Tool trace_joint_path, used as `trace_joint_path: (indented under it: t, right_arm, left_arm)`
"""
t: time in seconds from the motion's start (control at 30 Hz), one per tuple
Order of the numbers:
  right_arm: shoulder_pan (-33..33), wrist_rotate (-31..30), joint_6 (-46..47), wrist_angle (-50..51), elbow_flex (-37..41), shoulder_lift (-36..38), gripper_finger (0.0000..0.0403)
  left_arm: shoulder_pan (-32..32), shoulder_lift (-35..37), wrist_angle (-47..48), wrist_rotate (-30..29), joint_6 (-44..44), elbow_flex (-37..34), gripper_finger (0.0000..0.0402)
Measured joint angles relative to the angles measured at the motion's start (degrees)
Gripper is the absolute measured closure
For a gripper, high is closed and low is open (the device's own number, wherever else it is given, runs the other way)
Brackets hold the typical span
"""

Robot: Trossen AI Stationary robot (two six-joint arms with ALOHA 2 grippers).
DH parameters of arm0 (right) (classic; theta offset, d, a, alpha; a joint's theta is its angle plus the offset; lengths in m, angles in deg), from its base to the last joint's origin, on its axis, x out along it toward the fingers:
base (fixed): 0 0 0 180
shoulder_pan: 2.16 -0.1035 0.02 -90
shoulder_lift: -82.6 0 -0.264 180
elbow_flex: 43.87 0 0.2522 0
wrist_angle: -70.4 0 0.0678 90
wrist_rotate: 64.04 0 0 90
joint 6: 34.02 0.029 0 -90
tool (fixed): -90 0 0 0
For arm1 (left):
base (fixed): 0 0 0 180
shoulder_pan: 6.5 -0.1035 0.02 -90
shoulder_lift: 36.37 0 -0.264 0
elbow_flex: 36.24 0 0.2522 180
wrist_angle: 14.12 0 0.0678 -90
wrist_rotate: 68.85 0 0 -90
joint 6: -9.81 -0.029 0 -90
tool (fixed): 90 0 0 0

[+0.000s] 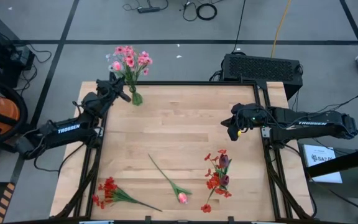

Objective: Sort flowers into vase by color
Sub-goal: Put the top pink tulip into the green vase

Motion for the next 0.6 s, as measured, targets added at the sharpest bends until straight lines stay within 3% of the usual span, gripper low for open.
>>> trace_joint_path:
  t: [0.17, 0.6]
  right_arm:
    - [0.0, -0.09, -0.13, 0.01, 0.0, 0.0, 0.0403]
    - [0.01, -2.06, 0.29, -0.01, 0.0, 0.0, 0.0403]
  left_arm:
    - [0.02, -0.07, 1.66, 0.12, 0.0, 0.0, 0.0373]
    - [0.02, 0.19, 8.33, 0.17, 3.59, 2.02, 0.0251]
